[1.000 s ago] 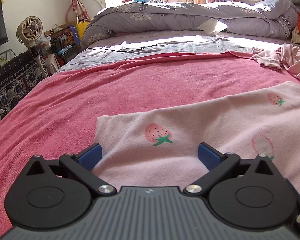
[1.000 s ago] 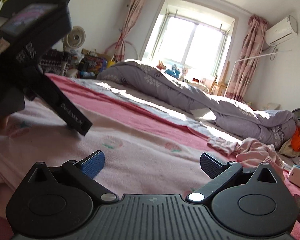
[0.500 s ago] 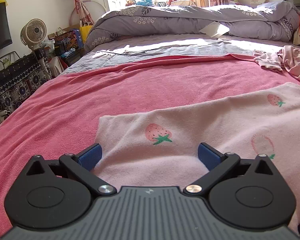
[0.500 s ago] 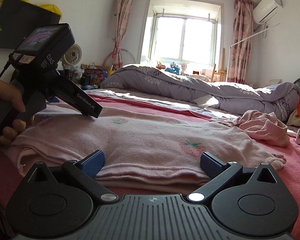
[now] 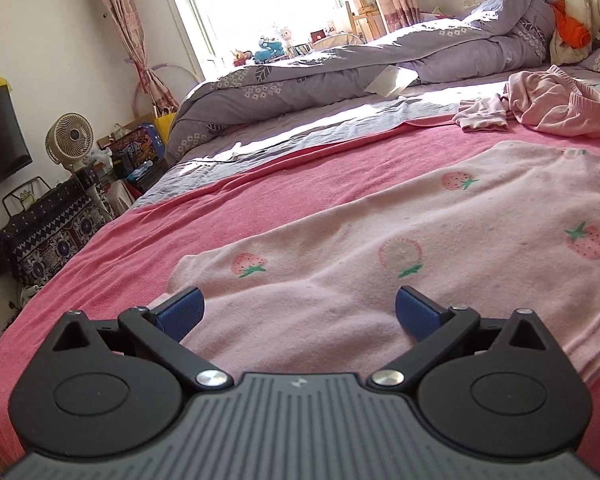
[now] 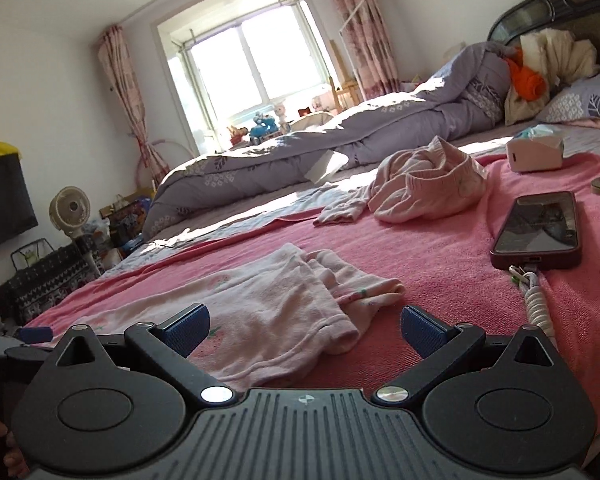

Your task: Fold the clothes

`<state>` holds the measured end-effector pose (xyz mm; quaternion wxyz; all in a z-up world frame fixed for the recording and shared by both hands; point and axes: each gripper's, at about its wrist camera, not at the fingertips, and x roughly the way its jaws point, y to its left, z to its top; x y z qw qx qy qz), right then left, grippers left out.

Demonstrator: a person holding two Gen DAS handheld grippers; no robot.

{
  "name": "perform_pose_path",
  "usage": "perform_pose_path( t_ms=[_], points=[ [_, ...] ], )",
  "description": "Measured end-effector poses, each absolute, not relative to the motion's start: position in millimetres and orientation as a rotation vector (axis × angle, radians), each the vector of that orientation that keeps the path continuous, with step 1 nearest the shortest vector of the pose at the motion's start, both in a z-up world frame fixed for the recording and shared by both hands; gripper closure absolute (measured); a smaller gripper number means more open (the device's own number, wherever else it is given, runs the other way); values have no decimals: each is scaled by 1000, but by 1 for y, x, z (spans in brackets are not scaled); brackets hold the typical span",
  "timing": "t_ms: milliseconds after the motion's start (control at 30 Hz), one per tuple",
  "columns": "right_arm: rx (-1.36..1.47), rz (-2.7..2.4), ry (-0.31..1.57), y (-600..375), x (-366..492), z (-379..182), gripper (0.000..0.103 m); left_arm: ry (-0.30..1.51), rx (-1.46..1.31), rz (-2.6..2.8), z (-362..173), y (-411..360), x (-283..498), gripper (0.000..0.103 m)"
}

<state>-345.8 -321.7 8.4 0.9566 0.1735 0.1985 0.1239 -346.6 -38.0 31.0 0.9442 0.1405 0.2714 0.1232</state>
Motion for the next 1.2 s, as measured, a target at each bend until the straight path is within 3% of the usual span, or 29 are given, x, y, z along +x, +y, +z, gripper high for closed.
perform_pose_path(
  t_ms=[133, 767, 833, 900, 967, 1133, 1200],
  points=[
    [424, 216, 493, -329, -312, -2, 0, 537, 259, 199, 38, -44, -354, 0],
    [739, 311, 527, -316, -279, -4, 1, 587, 133, 170, 21, -37, -363, 0],
    [773, 301, 523, -319, -282, -5, 11, 588, 125, 165, 22, -36, -364, 0],
    [822, 277, 522, -328, -287, -10, 32, 588, 123, 162, 22, -36, -367, 0],
    [863, 262, 528, -336, -286, -15, 40, 588, 130, 163, 22, -40, -370, 0],
    [755, 261, 549, -316, -277, -9, 39, 590, 154, 157, 21, -47, -377, 0],
    [752, 273, 558, -312, -276, -9, 51, 593, 153, 148, 20, -46, -380, 0]
  ],
)
